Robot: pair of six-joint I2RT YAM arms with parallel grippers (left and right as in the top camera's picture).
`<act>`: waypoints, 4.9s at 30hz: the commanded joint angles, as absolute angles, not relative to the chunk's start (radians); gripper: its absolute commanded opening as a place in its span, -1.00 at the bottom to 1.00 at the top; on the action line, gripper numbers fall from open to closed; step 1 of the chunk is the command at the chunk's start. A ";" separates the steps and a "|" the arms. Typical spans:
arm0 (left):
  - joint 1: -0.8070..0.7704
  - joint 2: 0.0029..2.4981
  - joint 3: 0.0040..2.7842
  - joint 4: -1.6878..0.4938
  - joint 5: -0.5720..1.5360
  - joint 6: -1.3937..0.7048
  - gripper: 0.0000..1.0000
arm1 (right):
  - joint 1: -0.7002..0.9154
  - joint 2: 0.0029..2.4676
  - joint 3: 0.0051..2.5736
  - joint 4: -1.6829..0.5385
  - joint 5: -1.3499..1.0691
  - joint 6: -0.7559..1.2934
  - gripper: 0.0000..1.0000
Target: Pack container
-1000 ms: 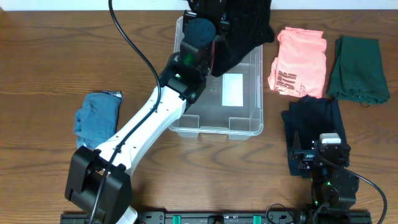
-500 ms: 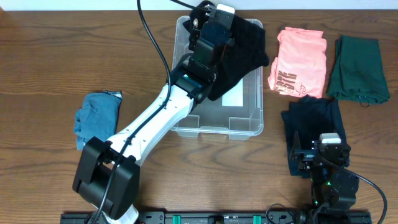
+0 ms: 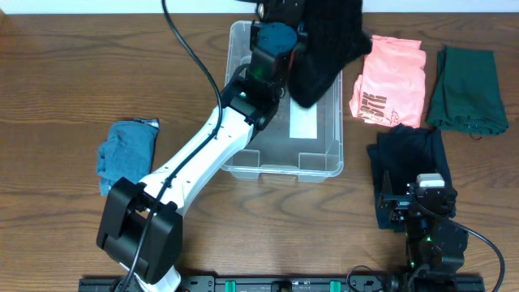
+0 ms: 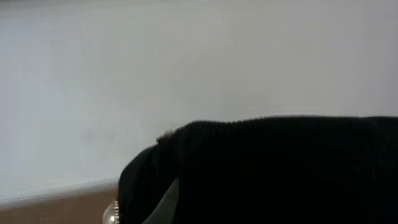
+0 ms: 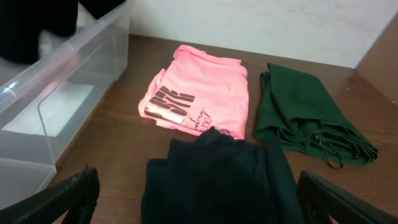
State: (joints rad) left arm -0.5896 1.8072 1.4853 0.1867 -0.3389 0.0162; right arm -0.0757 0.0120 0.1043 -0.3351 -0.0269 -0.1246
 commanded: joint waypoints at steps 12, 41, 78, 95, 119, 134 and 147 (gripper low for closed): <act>-0.572 1.909 1.505 -0.124 -0.313 0.017 -0.88 | -0.083 0.010 0.102 -0.337 -0.027 -0.136 0.98; -0.574 1.861 1.553 -0.188 -0.277 -0.032 -0.88 | -0.083 0.010 0.102 -0.337 -0.027 -0.136 0.99; -0.606 1.592 1.553 -0.731 -0.410 -0.036 -0.88 | -0.083 0.010 0.102 -0.337 -0.027 -0.136 0.99; -0.360 1.575 1.553 -0.108 -0.459 0.031 -0.88 | -0.083 0.010 0.102 -0.337 -0.027 -0.136 0.99; -0.348 1.614 1.553 -0.078 -0.280 -0.124 -0.88 | -0.083 0.010 0.102 -0.337 -0.027 -0.136 0.99; -0.429 1.608 1.553 -0.164 -0.276 0.074 -0.72 | -0.083 0.010 0.102 -0.337 -0.027 -0.136 0.98; -0.450 1.525 1.555 -0.163 -0.270 0.075 -0.88 | -0.083 0.010 0.102 -0.337 -0.027 -0.136 0.98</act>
